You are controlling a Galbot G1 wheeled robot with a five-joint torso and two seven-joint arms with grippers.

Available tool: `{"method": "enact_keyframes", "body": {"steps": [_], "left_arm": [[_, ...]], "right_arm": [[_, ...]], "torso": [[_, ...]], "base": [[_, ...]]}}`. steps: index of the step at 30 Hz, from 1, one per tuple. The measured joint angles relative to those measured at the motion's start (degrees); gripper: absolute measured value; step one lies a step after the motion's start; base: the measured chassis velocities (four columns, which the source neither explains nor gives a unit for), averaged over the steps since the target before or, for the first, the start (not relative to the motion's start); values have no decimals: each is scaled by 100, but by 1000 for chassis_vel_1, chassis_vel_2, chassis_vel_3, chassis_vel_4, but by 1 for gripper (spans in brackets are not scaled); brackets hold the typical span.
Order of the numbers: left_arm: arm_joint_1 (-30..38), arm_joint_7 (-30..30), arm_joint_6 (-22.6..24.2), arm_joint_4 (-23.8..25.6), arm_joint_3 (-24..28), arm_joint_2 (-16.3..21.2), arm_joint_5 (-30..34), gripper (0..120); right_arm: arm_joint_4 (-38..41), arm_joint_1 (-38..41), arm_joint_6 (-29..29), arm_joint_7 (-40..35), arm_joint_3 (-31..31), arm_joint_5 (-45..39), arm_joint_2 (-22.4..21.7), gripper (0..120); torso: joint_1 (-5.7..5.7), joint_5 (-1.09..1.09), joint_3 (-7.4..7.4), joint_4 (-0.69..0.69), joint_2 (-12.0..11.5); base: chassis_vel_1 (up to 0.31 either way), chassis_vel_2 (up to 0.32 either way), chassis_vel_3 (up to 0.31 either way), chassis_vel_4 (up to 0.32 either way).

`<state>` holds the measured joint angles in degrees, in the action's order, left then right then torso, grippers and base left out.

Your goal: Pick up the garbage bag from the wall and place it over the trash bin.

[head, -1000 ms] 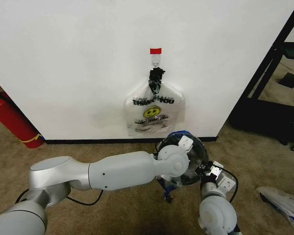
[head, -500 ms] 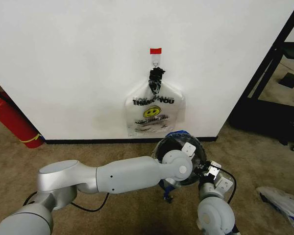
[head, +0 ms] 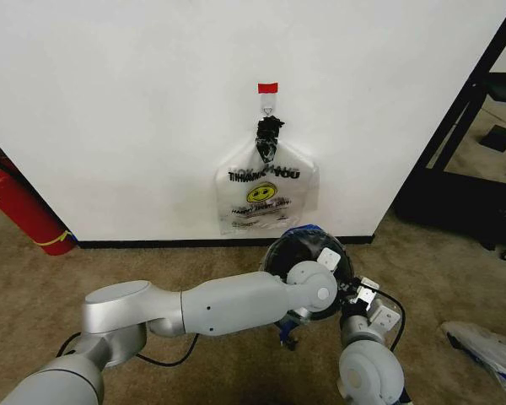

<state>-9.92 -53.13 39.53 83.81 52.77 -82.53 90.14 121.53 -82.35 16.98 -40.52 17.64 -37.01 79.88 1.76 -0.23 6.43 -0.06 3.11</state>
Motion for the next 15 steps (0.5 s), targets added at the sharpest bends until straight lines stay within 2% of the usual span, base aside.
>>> {"method": "enact_keyframes", "body": {"steps": [9,15], "left_arm": [[-108,62,-42,-165,-29,-113,-209,0],[41,-17,-45,225,-81,113,-79,0]], "right_arm": [[38,-14,18,-32,16,-45,-1,0],[26,-14,19,-32,68,-47,-12,0]], "torso": [[0,0,0,-1,0],[0,0,0,0,0]], "base": [[0,0,0,0],[0,0,0,0]]}}
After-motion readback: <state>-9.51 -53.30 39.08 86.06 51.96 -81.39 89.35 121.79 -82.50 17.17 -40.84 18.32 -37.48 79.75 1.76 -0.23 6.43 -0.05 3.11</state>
